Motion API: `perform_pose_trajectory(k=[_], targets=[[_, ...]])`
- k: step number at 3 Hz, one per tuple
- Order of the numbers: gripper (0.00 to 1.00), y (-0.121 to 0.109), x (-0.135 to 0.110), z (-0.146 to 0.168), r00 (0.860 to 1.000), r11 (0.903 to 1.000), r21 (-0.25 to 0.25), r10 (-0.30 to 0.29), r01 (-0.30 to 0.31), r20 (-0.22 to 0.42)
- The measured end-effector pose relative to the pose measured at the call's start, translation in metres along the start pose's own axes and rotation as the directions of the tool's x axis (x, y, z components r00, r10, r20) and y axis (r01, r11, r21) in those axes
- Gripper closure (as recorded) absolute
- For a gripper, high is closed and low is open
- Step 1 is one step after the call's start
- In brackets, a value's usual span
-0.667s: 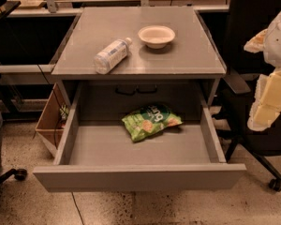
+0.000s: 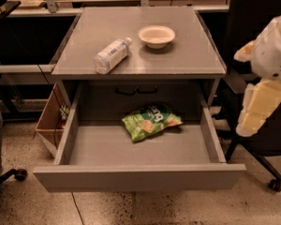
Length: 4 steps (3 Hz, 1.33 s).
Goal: Pick green rice chip bag from top drawer and place on counter
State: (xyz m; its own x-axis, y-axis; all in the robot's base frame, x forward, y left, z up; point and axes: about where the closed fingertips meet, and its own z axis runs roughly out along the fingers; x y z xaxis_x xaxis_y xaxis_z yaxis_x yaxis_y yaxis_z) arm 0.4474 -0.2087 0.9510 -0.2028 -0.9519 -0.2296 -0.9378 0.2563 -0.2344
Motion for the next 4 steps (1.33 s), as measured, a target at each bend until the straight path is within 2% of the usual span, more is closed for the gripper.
perform_pose_trajectory(k=[1,2,3,4], targets=[[0.0,-0.002,-0.003,0.04,1.0,0.9996,-0.027,-0.005,0.005,0.024],[0.0,-0.003,-0.01,0.096,0.998,0.9974,-0.067,-0.024,0.028,0.06],[0.0,-0.004,-0.021,0.167,0.992,0.9936,-0.105,-0.028,0.041,0.119],[0.0,-0.006,-0.028,0.207,0.987,0.9918,-0.12,-0.025,0.044,0.156]])
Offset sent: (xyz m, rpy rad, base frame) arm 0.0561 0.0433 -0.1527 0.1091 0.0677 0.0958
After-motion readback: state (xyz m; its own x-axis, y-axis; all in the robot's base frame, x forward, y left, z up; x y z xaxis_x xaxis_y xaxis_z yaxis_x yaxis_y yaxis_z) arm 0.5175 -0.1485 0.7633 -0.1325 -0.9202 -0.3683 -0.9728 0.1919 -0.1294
